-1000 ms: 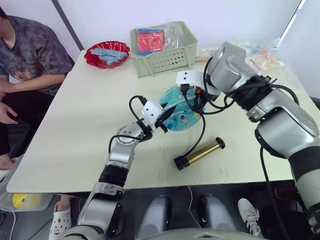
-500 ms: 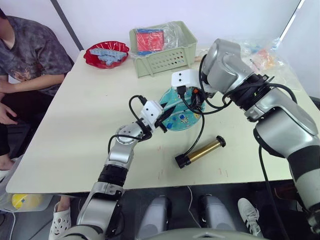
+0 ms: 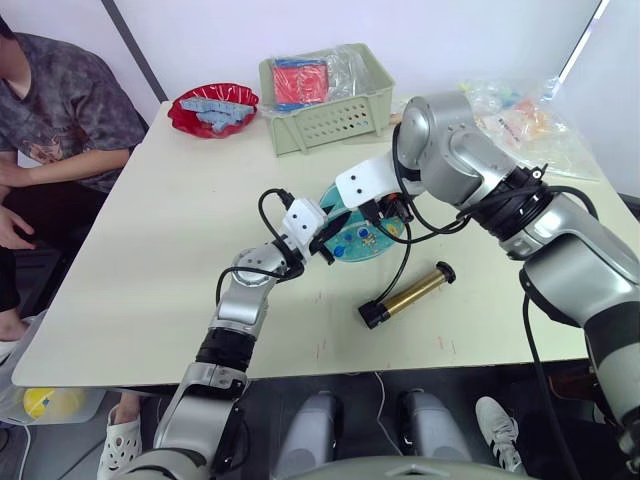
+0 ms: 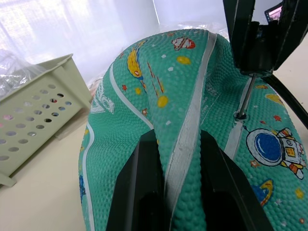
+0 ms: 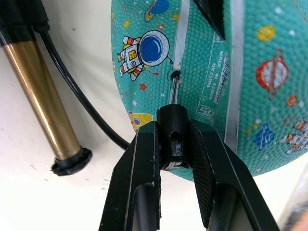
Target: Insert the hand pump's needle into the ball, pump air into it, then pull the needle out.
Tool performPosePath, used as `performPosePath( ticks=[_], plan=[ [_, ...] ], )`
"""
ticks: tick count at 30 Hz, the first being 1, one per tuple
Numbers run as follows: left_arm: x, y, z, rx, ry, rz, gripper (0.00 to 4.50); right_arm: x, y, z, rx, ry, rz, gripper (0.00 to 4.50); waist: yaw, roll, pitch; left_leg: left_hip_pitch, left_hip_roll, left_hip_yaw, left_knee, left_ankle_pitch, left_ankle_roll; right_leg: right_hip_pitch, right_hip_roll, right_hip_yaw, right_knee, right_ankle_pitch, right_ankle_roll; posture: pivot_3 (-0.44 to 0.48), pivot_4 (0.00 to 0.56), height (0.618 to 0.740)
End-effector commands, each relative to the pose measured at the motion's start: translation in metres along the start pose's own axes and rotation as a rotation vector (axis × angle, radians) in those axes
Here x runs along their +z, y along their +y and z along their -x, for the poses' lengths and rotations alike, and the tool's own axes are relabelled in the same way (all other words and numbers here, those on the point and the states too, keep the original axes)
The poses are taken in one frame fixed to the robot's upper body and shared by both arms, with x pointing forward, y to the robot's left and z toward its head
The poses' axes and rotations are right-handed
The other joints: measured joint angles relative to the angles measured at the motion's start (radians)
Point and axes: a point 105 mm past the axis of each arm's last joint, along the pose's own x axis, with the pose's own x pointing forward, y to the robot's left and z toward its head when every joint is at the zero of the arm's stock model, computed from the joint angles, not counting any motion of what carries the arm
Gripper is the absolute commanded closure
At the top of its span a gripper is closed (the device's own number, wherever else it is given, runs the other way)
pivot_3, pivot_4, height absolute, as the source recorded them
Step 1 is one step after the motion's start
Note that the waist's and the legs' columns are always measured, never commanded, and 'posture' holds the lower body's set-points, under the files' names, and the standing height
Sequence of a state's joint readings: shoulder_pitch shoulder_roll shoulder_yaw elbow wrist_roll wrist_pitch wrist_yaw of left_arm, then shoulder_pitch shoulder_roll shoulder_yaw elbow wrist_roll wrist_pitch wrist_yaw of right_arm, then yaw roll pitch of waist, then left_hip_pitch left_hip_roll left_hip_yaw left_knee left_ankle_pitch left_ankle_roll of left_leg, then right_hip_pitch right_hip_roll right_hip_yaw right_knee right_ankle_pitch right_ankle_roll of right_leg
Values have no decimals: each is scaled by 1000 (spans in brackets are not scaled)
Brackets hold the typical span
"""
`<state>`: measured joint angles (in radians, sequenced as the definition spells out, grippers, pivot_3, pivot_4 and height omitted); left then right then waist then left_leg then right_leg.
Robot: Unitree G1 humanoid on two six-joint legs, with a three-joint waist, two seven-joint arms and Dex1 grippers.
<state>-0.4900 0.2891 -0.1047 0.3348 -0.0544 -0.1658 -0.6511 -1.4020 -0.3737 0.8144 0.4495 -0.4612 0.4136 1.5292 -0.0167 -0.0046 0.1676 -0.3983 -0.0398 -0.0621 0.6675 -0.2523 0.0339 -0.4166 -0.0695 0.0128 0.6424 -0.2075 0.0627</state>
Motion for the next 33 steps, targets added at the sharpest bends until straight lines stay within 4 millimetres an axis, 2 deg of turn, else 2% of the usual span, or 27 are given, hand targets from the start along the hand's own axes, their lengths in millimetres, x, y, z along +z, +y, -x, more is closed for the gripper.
performPosePath(
  ticks=[1,8,23,33],
  plan=[
    [-16,-28,-5,-125,79,57,4168,23,1,-3,-12,-64,94,4131,0,0,0,0,0,0,0,0,0,0,0,0,0,0,0,0,150,738],
    [-10,-28,-5,-139,72,76,4168,25,-1,-5,-25,-71,118,4131,0,0,0,0,0,0,0,0,0,0,0,0,0,0,0,0,150,738],
    [-7,-33,-5,-175,84,85,4168,43,-5,-6,-114,-78,328,4131,-4,0,0,1,0,0,-1,2,-3,0,1,0,0,0,0,0,150,738],
    [-5,-33,-4,-184,87,84,4168,51,-3,-18,-136,-112,387,4131,-16,-1,-2,2,1,0,-2,2,-4,0,1,1,0,-1,-1,0,150,738]
  ],
)
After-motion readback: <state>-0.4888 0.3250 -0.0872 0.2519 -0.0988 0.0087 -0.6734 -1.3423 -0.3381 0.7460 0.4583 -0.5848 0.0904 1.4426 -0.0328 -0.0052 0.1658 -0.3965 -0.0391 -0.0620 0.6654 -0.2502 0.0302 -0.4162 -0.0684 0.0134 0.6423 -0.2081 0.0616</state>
